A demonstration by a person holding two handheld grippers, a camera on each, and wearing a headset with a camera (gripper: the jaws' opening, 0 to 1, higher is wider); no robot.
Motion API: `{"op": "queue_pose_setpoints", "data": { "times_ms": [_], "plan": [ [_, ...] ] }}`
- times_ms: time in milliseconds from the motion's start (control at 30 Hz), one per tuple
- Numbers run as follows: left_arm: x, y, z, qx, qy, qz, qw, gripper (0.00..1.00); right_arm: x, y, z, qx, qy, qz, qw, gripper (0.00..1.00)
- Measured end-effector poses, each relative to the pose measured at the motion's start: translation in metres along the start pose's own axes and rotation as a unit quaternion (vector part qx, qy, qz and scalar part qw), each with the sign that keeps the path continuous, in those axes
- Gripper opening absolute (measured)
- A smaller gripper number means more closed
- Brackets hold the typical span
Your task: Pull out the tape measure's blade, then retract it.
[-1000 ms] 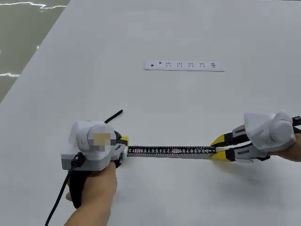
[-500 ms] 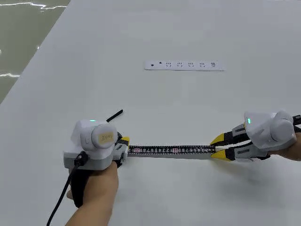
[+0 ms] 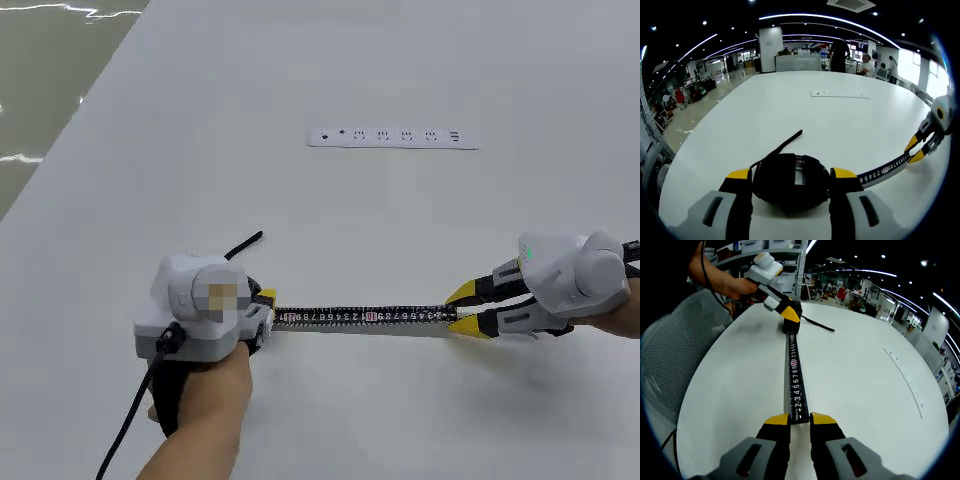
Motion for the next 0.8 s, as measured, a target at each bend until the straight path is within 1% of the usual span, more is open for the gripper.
{"op": "queue_pose_setpoints", "data": {
  "times_ms": [67, 167, 300, 367, 467, 567, 600, 800],
  "plan": [
    [-0.0005, 0.0005, -0.0010, 0.002, 0.001, -0.008, 1.0000, 0.58, 0.0004, 0.0009, 0.0004, 0.000, 0.000, 0.000, 1.0000, 0.14],
    [-0.0006, 0.0008, -0.0017, 0.004, 0.004, -0.010, 0.9999, 0.58, 0.0008, 0.0017, 0.0015, 0.000, 0.000, 0.000, 1.0000, 0.14],
    [-0.0001, 0.0008, -0.0012, 0.002, 0.002, -0.006, 1.0000, 0.58, 0.0001, -0.0027, 0.0001, 0.000, 0.000, -0.001, 1.0000, 0.14],
    [0.0007, 0.0002, -0.0003, -0.009, -0.003, -0.005, 0.9999, 0.58, -0.0007, -0.0044, -0.0006, 0.000, 0.000, -0.002, 1.0000, 0.14],
    [0.0007, 0.0000, -0.0019, -0.016, -0.008, -0.004, 0.9998, 0.58, -0.0013, -0.0045, -0.0011, -0.001, 0.000, -0.004, 1.0000, 0.14],
    [-0.0007, 0.0010, -0.0023, -0.034, -0.010, -0.006, 0.9994, 0.58, -0.0002, -0.0047, -0.0017, -0.003, 0.002, -0.008, 1.0000, 0.14],
    [0.0001, 0.0025, -0.0048, -0.040, -0.011, -0.007, 0.9991, 0.58, 0.0001, -0.0053, -0.0021, -0.003, 0.003, -0.009, 1.0000, 0.14],
    [-0.0013, 0.0024, -0.0006, -0.056, -0.011, -0.010, 0.9983, 0.58, 0.0001, -0.0072, -0.0037, -0.003, 0.005, -0.013, 0.9999, 0.14]
  ]
}}
Point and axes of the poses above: the centre of the closed fingertips' face, and the gripper's own axes: z roughly forward along the fingers, x roughly to its right, y roughly out of its underside, the point moved 2 cm from there along -z, roughly backward along the fingers, and after that the axes turned 12 degrees about -z, right-handed, at the moved point
